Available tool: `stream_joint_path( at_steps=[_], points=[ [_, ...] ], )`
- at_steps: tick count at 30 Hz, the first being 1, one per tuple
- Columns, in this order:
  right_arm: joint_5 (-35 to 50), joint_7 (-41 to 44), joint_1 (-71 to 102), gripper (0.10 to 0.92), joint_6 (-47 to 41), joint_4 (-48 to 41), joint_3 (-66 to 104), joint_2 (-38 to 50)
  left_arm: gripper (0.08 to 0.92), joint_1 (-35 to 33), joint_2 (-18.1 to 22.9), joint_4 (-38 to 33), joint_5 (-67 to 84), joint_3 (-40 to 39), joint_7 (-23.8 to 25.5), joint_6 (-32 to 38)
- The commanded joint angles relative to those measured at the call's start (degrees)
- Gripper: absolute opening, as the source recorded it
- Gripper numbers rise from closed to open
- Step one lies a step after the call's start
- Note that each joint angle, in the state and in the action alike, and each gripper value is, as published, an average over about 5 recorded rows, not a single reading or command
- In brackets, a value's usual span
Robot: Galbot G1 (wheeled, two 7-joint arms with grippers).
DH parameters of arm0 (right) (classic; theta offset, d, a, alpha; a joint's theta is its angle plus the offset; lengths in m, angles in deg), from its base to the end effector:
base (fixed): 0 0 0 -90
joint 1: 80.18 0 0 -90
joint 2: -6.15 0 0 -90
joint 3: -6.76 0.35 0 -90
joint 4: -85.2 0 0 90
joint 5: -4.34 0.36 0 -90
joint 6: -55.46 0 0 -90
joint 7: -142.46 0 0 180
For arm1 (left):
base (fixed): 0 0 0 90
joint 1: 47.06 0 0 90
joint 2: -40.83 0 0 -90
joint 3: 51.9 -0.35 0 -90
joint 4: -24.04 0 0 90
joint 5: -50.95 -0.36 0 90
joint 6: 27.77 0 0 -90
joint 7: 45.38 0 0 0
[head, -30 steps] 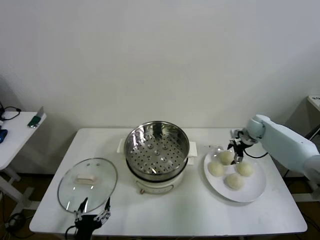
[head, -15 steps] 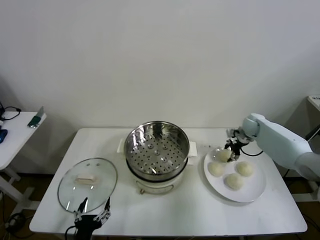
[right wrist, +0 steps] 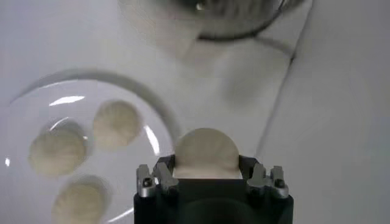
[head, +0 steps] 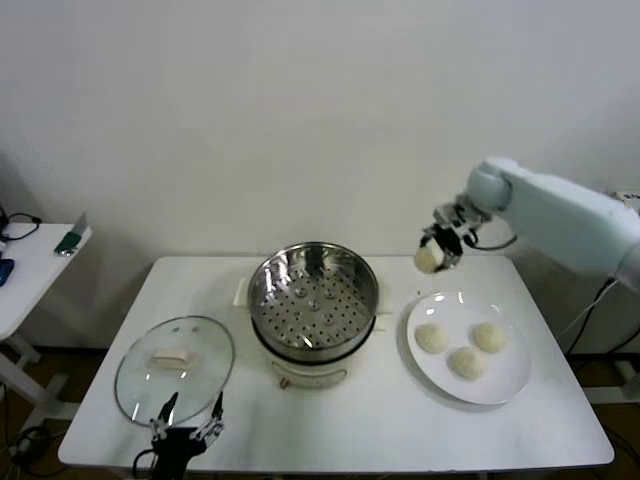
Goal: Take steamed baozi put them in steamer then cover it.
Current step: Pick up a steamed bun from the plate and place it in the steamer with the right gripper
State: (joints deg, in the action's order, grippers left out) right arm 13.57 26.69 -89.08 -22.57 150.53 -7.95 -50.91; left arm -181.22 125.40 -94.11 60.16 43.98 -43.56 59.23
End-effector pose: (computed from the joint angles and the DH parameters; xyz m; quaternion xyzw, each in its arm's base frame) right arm 0.5976 -0.0065 0.0095 0.5877 -0.3879 0.6901 0.1671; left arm 0.1037 0.0494 -0.3464 0.0084 -0.9869 0.0143 0.1607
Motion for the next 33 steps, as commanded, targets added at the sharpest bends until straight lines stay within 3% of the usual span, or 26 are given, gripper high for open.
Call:
stream_joint_path(
  at_steps=[1,6,13,20,28,33],
  points=[
    [0.0,1.21,-9.58,0.687,14.33,11.01,-4.86,-10.65,0.823,0.16,0.15,-0.15,-0.31,0.22,-0.07,0.1],
    [-11.1,-0.55,-0.6,0.687,20.16,5.71,-3.54,-17.51,0.823,0.27,0.18,0.09,-0.36,0.44,-0.27,0.14],
    [-24.61,-1.79,10.72,0.687,26.26,-9.95,2.13,-24.43,0.823,0.02,0.19,0.27,-0.34,0.37,-0.43,0.36],
    [-30.59,-3.17,15.79,0.687,29.26,-18.63,6.19,-27.94,0.823,-0.08,-0.02,0.53,-0.28,0.41,-0.62,0.74],
    [-32.62,-4.69,17.48,0.689,31.09,-22.64,6.77,-29.42,0.823,-0.24,0.11,0.98,-0.34,-0.09,-1.04,1.56],
    [-30.66,-6.37,16.36,0.782,31.85,-22.92,6.96,-29.22,0.823,-0.26,0.35,0.64,-0.46,-0.11,-1.21,1.61]
  ],
)
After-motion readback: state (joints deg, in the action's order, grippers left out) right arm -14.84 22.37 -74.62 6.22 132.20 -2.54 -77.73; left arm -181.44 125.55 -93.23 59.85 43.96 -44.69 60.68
